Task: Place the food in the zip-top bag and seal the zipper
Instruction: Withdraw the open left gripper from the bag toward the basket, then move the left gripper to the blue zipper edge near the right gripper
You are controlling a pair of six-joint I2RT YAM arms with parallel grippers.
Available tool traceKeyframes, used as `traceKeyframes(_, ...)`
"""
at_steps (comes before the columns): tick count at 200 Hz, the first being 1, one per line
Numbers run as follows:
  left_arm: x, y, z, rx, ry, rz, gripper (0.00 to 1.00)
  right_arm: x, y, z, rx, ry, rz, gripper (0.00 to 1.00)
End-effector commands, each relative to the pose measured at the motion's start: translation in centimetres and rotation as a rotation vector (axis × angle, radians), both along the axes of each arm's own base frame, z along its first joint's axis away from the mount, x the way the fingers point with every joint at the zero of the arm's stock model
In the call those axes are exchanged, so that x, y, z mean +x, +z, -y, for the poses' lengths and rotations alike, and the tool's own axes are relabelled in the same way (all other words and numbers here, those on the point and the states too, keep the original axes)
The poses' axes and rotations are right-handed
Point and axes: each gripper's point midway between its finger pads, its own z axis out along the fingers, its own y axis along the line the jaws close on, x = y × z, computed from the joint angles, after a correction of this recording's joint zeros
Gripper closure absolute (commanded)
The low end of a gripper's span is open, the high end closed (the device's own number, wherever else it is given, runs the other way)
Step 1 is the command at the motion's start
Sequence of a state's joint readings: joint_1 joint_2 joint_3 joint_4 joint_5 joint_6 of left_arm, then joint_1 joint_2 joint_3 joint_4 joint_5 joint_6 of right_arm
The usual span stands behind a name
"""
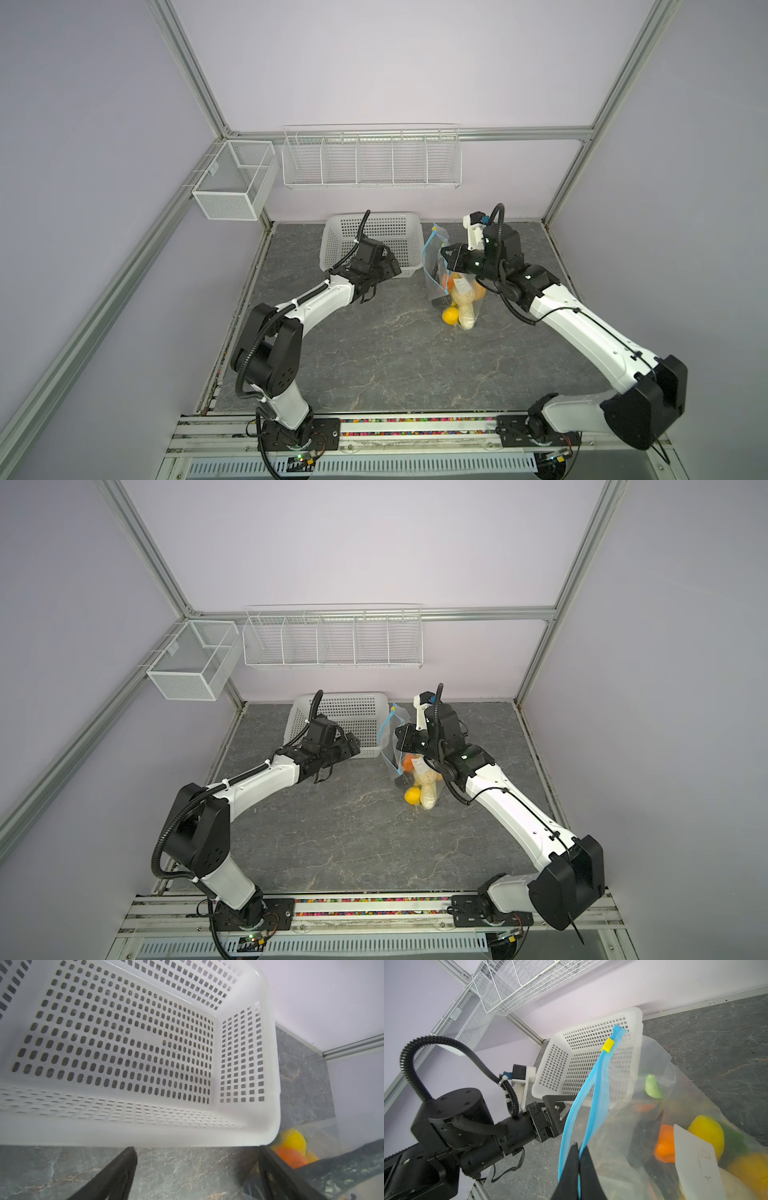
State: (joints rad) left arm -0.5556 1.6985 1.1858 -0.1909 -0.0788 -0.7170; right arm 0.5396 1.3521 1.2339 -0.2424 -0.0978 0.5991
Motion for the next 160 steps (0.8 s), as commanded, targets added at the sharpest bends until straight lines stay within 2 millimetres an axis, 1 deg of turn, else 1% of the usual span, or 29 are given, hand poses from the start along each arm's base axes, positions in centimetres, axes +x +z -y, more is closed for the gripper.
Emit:
traceKeyframes(1,1.4,0.0,-0.5,0.018,0.017,0.031,0.09,-0.6,0.9,0.1,0.021,0.001,0.022,0.94)
traceKeyframes(25,2.2,0.1,-0.2,-0.002,0.009,0.049,0.09,-0.7,0.9,0.2,0.02,0.0,0.021,0.93)
traceKeyframes(39,2.2,0.2,-0.1,0.006,0.002,0.039,0.1,-0.8,0.9,0.2,0.018,0.005,0.022,0.94)
traceKeyframes(51,1.7,0.5,-0.5,0.019,-0.009,0.002,0.11,-1.0,1.0,0.1,0.011,0.017,0.017,0.94)
traceKeyframes(64,0.4,1.3,-0.7,0.006,-0.038,-0.027,0.12,-1.3,1.0,0.0,-0.003,0.035,0.011,0.94)
traceKeyframes(73,-0.8,2.5,-0.4,-0.033,-0.072,-0.031,0.13,-1.6,1.1,0.0,-0.013,0.051,0.017,0.94)
traceKeyframes(85,-2.5,4.5,0.4,-0.096,-0.156,-0.026,0.13,-1.9,1.3,0.1,-0.033,0.069,0.022,0.94)
traceKeyframes(109,-5.8,9.7,1.4,-0.202,-0.263,-0.052,0.15,-2.6,1.8,0.4,-0.065,0.093,0.031,0.94)
traceKeyframes(125,-7.4,12.4,3.0,-0.332,-0.334,-0.049,0.17,-2.7,1.8,0.3,-0.06,0.105,0.027,0.94)
traceKeyframes(140,-8.6,13.6,4.6,-0.397,-0.386,-0.066,0.2,-2.7,1.8,0.1,-0.053,0.108,0.016,0.94)
traceKeyframes(160,-9.4,13.9,6.7,-0.393,-0.437,-0.106,0.22,-2.7,2.0,-0.2,-0.043,0.114,-0.001,0.94)
